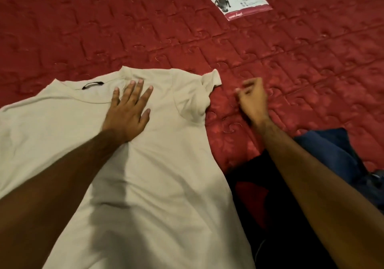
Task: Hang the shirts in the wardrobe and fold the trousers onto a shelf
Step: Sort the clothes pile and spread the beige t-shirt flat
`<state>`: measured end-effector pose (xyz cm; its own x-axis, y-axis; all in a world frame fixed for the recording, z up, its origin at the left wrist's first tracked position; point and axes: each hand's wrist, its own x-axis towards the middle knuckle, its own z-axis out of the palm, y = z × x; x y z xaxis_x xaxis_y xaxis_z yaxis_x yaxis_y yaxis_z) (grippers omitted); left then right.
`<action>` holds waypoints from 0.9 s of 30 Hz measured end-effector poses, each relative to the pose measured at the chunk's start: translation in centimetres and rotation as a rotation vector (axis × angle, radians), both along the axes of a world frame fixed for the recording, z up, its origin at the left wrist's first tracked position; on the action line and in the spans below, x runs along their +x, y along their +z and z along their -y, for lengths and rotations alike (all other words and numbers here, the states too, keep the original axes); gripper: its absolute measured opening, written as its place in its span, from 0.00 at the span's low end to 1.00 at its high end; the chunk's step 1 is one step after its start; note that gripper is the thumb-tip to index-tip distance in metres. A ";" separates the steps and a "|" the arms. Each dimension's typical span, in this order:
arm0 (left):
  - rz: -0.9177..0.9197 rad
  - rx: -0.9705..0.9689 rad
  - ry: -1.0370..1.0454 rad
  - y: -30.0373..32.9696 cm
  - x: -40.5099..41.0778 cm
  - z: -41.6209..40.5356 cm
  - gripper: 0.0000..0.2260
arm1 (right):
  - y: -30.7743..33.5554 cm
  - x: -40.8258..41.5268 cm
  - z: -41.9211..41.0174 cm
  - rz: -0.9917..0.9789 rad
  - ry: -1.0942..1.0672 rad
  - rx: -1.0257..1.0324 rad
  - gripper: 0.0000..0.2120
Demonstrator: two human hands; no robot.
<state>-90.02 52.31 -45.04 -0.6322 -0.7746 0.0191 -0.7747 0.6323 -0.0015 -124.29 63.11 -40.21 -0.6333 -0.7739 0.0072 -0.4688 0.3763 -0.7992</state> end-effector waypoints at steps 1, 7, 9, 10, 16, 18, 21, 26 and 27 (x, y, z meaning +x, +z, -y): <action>0.023 0.011 0.005 0.2 0.0 -0.1 0.29 | 0.9 1.4 -2.3 -0.041 0.175 0.091 0.09; -0.057 0.223 0.257 3.5 -2.7 -5.3 0.26 | 3.4 8.1 -20.0 -0.568 0.831 0.470 0.25; -0.125 0.250 0.157 3.8 -3.6 -11.7 0.28 | 3.0 8.5 -23.4 -0.699 0.833 0.398 0.25; -0.121 0.247 0.068 3.9 -4.0 -15.2 0.31 | 2.7 8.6 -24.2 -0.739 0.843 0.366 0.25; -0.100 0.256 -0.071 4.4 -2.9 -26.7 0.33 | 3.0 6.3 -30.6 -0.878 0.994 0.405 0.30; -0.073 0.193 -0.094 4.2 -1.6 -29.4 0.35 | 4.1 4.9 -33.1 -0.928 1.046 0.468 0.28; 0.017 0.139 -0.132 4.6 0.4 -33.9 0.38 | 6.0 2.7 -36.0 -1.062 1.122 0.654 0.32; 0.209 0.191 -0.109 6.7 5.1 -42.1 0.50 | 8.9 -0.7 -41.7 -1.056 1.171 1.090 0.41; 0.264 0.200 -0.126 7.0 6.2 -43.8 0.52 | 9.4 -1.3 -42.8 -1.080 1.157 1.148 0.38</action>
